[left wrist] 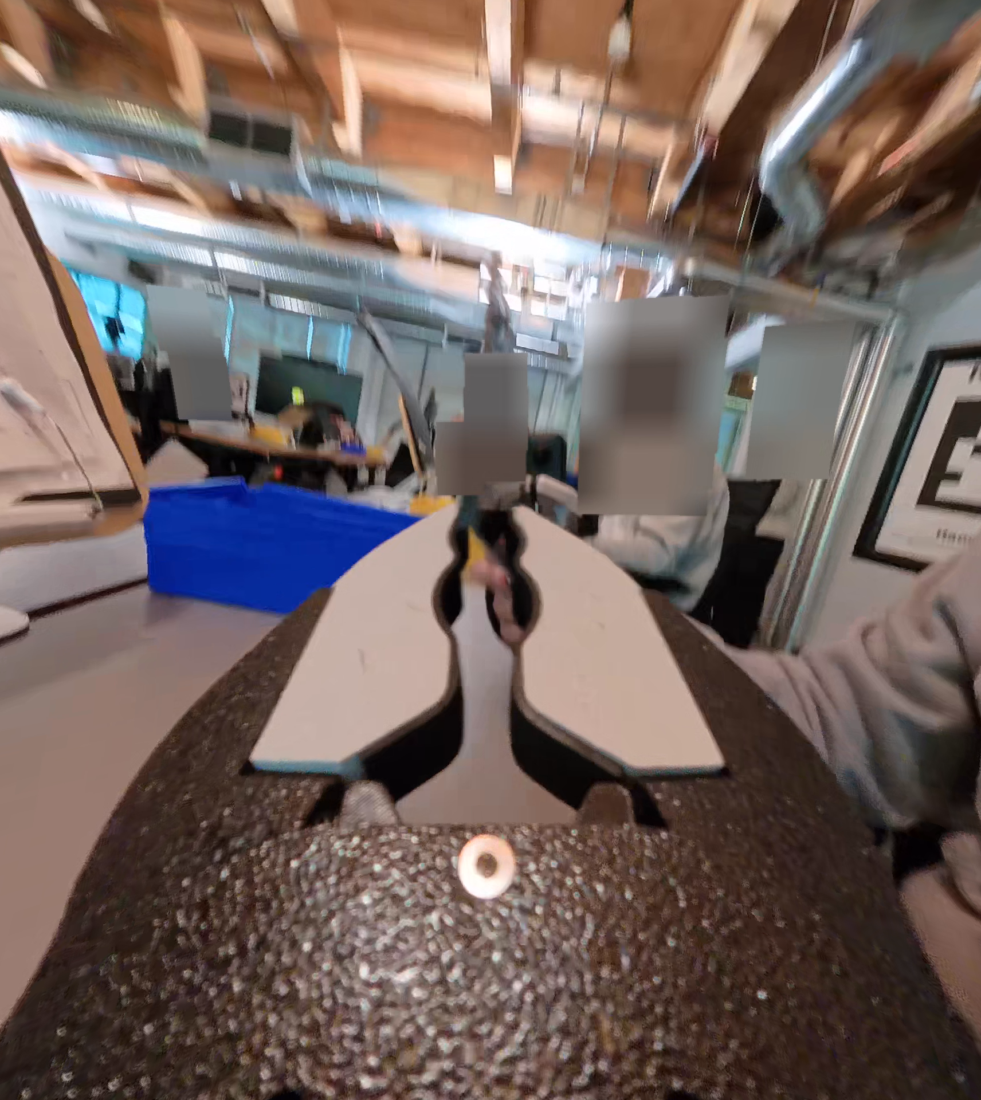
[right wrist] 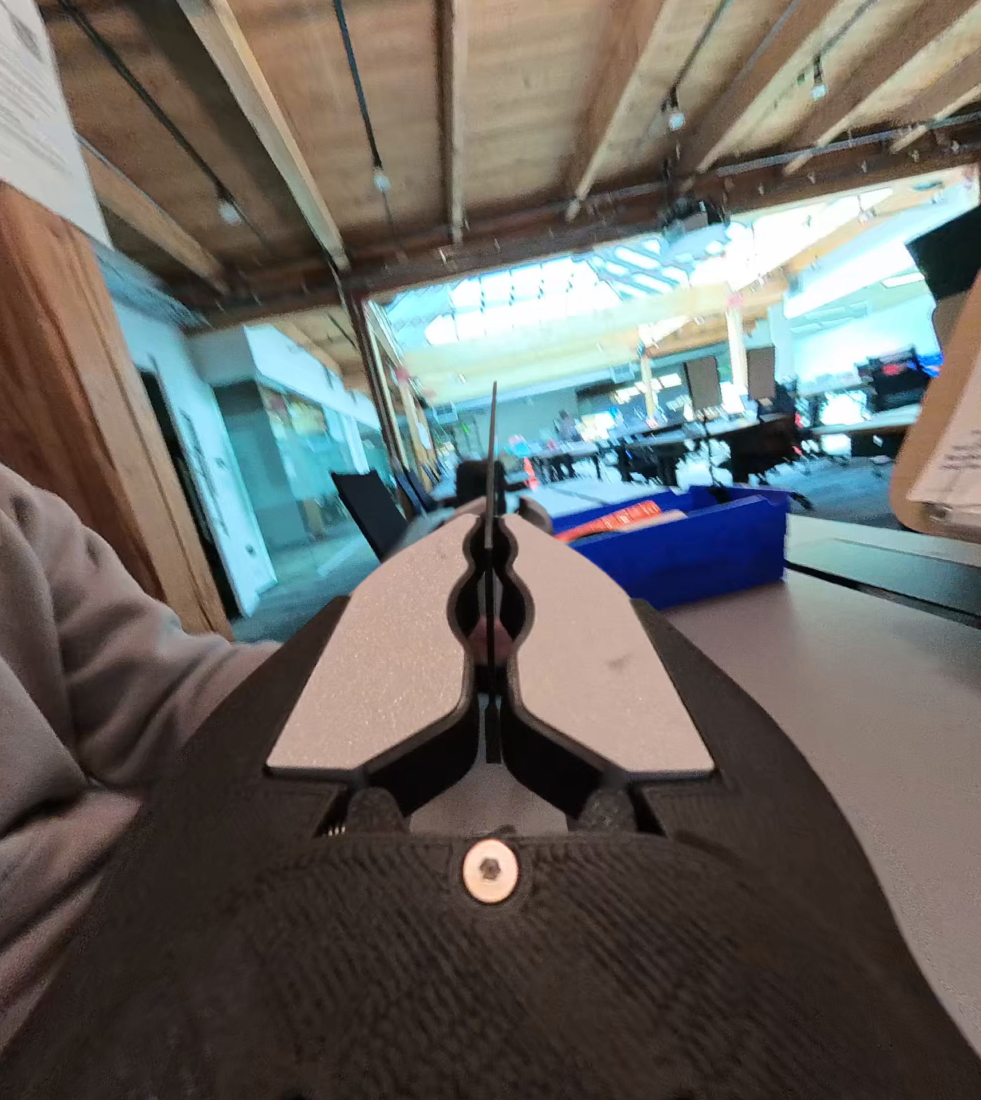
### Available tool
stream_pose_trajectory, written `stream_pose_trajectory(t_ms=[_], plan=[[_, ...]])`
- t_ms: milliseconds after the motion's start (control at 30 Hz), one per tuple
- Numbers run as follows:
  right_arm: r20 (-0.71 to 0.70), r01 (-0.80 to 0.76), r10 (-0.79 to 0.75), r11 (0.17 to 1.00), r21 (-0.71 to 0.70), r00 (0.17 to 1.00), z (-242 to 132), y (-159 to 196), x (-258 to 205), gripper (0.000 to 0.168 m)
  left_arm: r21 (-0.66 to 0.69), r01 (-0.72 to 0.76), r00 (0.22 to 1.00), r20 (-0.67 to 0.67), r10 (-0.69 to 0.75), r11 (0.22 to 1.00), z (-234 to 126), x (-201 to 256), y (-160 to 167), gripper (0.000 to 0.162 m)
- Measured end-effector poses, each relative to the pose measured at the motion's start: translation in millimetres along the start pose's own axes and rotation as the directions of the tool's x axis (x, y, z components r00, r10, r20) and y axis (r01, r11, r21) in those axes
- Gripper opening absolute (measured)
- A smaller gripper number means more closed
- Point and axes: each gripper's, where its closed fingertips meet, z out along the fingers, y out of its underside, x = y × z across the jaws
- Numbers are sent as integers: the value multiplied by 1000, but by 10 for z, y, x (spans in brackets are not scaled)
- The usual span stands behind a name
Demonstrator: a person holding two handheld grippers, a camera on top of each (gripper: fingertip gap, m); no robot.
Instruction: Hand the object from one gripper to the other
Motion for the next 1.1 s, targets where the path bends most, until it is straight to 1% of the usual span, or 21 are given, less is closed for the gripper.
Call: stream_pose_trajectory(t_ms=[33,67,100,167,200,233,300,367,500,533,600,700,733,767,800,833,867,933,1000,1100], plan=[[27,-39,38,997,63,999,19,-59,-30,3,48,14,1000,5,-15,999,-3,-2,-51,26],[40,-86,81,988,131,996,31,-119,-29,2,65,35,999,12,-36,997,3,-17,-66,37],[52,-134,126,970,202,991,39,-171,-16,2,64,50,999,16,-51,997,22,-26,-53,43],[76,-234,221,903,360,972,39,-267,34,2,52,66,998,12,-66,996,99,-11,27,45],[67,-265,262,870,415,963,46,-267,83,2,50,77,997,-4,-76,996,159,22,77,46],[53,-288,296,849,444,954,64,-236,123,2,47,91,996,-30,-89,995,227,73,127,45],[30,-303,324,842,447,945,122,-158,146,2,23,109,992,-70,-107,994,366,177,241,43],[19,-277,298,860,428,954,175,-122,107,2,-14,105,991,-82,-106,994,481,247,357,38],[-42,-201,234,904,378,971,235,-61,92,2,-21,113,991,-62,-115,993,592,265,476,12],[-51,-191,226,909,371,973,242,-48,93,2,-16,122,991,-57,-122,992,602,258,485,11],[-38,-185,213,914,362,976,258,-43,64,2,-18,109,993,-35,-110,994,603,223,499,1],[-64,-157,183,942,296,981,259,3,85,3,-91,63,998,-11,-65,994,568,177,530,1],[-98,-122,152,957,263,984,240,9,117,8,-141,45,999,7,-44,989,545,148,562,1],[-141,-68,103,969,237,985,205,-7,152,18,-202,24,1000,14,-22,979,514,132,600,1],[-191,-8,46,981,194,981,170,-10,189,29,-273,6,1000,17,-1,962,472,121,644,1],[-224,52,-22,990,127,974,143,12,214,35,-358,-8,1000,19,16,934,418,114,703,1],[-234,110,-96,993,48,968,124,56,220,38,-449,-13,1000,18,23,893,350,112,776,2],[-206,202,-216,976,-87,955,109,153,184,38,-600,-29,998,24,54,800,204,93,913,2],[-171,231,-257,960,-156,951,121,232,146,38,-686,-40,997,22,75,726,105,99,1010,2],[-89,210,-230,958,-193,969,199,358,37,39,-733,-32,999,-6,41,680,87,180,1106,2]])
